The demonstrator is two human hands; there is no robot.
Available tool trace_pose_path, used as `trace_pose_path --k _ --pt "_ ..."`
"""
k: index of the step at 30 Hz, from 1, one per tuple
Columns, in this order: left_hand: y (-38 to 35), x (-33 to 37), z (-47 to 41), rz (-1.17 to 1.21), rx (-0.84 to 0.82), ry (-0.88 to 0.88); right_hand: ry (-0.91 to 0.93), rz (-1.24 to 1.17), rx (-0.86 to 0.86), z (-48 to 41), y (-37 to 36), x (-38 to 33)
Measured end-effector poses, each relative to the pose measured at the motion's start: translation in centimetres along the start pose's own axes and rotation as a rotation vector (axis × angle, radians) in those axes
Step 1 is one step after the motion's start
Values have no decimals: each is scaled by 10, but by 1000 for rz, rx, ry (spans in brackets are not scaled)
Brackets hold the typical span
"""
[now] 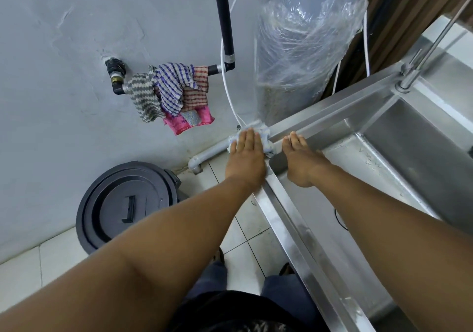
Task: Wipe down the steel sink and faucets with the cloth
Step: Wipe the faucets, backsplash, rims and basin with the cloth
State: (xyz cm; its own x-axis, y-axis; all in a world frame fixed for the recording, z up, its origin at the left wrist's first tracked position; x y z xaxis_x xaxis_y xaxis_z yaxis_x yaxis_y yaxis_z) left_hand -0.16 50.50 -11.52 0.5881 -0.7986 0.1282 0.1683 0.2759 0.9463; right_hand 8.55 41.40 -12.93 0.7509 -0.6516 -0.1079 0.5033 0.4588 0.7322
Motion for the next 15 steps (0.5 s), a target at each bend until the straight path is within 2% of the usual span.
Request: trace_pose_path --k 3,7,10,15 --pt "-14 14 20 63 9 21 4 1 -16 -1 0 1" --pt "-34 56 90 43 23 -298 21 18 -39 -2 -3 1" --pt "-40 50 94 -3 24 -453 16 22 -43 -1 -2 1" --pt "-12 7 25 -80 11 -341 9 1 -47 -1 -1 0"
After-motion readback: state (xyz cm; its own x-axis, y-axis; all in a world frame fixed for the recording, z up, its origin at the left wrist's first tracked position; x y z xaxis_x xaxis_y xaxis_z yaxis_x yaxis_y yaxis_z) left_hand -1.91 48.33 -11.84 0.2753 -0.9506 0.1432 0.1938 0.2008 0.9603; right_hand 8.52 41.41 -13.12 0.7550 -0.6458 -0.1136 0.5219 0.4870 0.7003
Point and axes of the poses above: each hand's wrist, its own z-axis away from the middle knuckle, its own y-axis out of the back of the hand, x = y × z, the point moved 9 cm from there along -z, towards the middle knuckle, and after that the axes turned 4 degrees about -x, right-handed, at the moved point
